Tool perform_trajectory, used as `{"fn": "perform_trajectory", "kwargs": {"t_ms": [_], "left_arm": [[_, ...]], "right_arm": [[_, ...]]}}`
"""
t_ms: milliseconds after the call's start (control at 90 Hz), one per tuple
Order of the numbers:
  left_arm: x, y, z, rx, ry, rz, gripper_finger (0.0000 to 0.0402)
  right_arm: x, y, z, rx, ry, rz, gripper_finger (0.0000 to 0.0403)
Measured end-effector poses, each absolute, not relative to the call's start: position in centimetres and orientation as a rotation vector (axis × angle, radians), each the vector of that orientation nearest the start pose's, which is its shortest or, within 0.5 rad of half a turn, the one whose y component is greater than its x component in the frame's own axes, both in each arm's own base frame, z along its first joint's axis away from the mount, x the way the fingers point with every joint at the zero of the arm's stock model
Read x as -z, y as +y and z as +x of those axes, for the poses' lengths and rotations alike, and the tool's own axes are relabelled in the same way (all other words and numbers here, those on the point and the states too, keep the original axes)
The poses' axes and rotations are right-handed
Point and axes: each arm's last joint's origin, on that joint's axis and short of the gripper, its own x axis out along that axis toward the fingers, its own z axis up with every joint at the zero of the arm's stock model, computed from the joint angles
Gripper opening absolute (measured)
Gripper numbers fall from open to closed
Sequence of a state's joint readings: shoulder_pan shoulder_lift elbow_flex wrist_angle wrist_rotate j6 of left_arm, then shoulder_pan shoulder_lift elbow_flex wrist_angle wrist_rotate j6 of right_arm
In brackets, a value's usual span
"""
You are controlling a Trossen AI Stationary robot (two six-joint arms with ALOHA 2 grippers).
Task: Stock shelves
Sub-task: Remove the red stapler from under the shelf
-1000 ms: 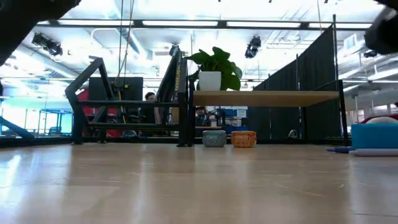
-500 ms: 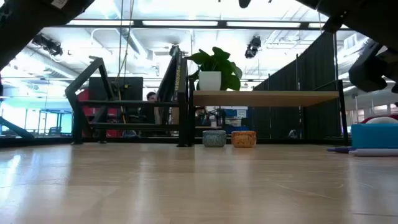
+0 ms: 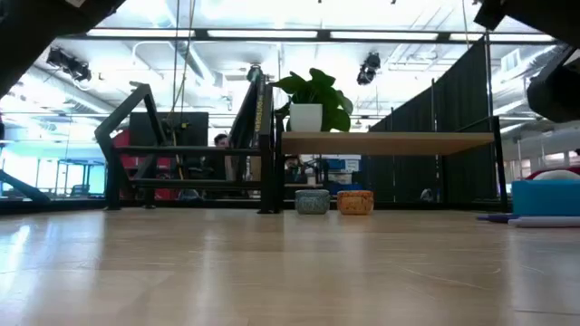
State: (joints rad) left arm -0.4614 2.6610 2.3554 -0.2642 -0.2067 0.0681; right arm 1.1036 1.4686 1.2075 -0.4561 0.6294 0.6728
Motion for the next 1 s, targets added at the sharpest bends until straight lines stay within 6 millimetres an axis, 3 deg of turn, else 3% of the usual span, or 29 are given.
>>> {"fn": "perform_trajectory", "kwargs": {"t_ms": [122,211,411,600,711,889,1000], "left_arm": [[-15.8,-25.6,52.9,0.244,0.517,0.259,0.0257],[-15.8,-25.5,52.9,0.236,0.516,0.261,0.0257],[-14.3,-25.7,53.1,0.238,0.521,0.264,0.0257],[-13.7,-25.8,53.1,0.245,0.526,0.265,0.0257],[-13.4,-25.9,53.1,0.261,0.534,0.263,0.0257],[-12.7,-26.1,53.2,0.269,0.527,0.243,0.0257],[-12.2,-26.1,53.3,0.266,0.529,0.225,0.0257]], "right_arm": [[-29.4,28.0,14.5,-0.233,0.896,0.114,0.0085],[-27.9,28.8,14.2,-0.233,1.1,0.121,0.0082],[-22.8,31.4,13.9,-0.097,1.303,0.163,0.0071],[-19.8,33.9,14.3,-0.151,1.33,0.198,0.0049],[-18.7,34.1,14.1,-0.111,1.322,0.16,0.0032],[-18.7,33.8,13.9,-0.065,1.284,0.134,0.0012],[-19.1,33.5,13.9,-0.075,1.29,0.118,0.0046]]}}
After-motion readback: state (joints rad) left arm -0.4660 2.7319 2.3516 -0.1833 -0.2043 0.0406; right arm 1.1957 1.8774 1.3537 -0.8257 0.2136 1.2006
